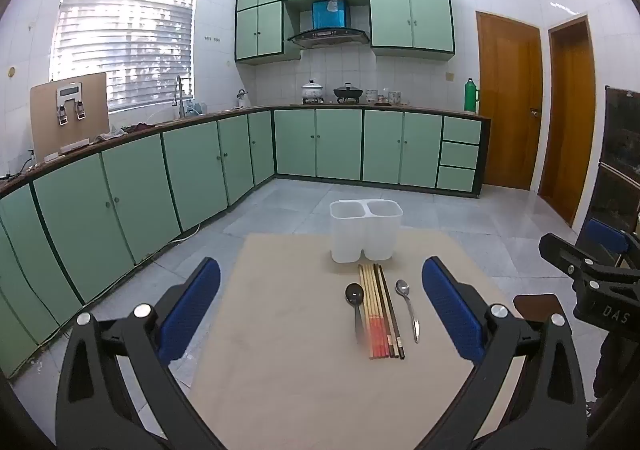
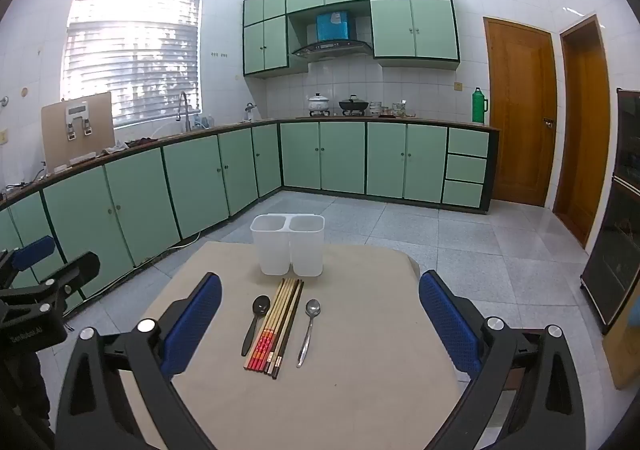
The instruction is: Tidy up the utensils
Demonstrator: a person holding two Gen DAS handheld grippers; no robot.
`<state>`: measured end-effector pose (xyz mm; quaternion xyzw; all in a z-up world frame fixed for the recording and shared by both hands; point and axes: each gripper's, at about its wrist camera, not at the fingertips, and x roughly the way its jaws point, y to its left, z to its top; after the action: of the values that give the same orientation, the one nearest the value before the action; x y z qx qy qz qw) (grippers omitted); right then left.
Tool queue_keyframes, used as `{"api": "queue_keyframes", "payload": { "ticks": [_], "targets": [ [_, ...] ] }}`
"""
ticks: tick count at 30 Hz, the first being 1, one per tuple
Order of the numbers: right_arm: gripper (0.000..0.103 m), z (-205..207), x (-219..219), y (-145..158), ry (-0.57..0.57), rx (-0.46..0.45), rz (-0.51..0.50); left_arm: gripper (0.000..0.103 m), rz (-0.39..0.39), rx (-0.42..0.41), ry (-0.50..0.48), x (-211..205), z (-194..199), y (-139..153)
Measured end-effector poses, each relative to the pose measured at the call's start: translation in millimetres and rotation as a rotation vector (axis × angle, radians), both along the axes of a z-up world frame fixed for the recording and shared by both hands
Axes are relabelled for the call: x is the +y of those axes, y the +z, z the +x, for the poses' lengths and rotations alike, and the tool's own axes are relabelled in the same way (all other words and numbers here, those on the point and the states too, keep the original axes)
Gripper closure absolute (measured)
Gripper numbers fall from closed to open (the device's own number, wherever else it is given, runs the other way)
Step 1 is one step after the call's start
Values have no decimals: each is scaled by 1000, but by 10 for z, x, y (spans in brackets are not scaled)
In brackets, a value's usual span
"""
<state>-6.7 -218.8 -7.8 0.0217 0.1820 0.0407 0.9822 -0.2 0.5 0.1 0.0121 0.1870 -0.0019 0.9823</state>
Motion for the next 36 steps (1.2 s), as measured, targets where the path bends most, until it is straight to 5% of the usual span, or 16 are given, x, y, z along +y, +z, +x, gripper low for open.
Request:
{"api": "queue_keyframes", "payload": {
  "ticks": [36],
  "targets": [
    [6,-2,5,22,-1,-4,1,5,5,-1,10,-9,10,-18]
  ]
}}
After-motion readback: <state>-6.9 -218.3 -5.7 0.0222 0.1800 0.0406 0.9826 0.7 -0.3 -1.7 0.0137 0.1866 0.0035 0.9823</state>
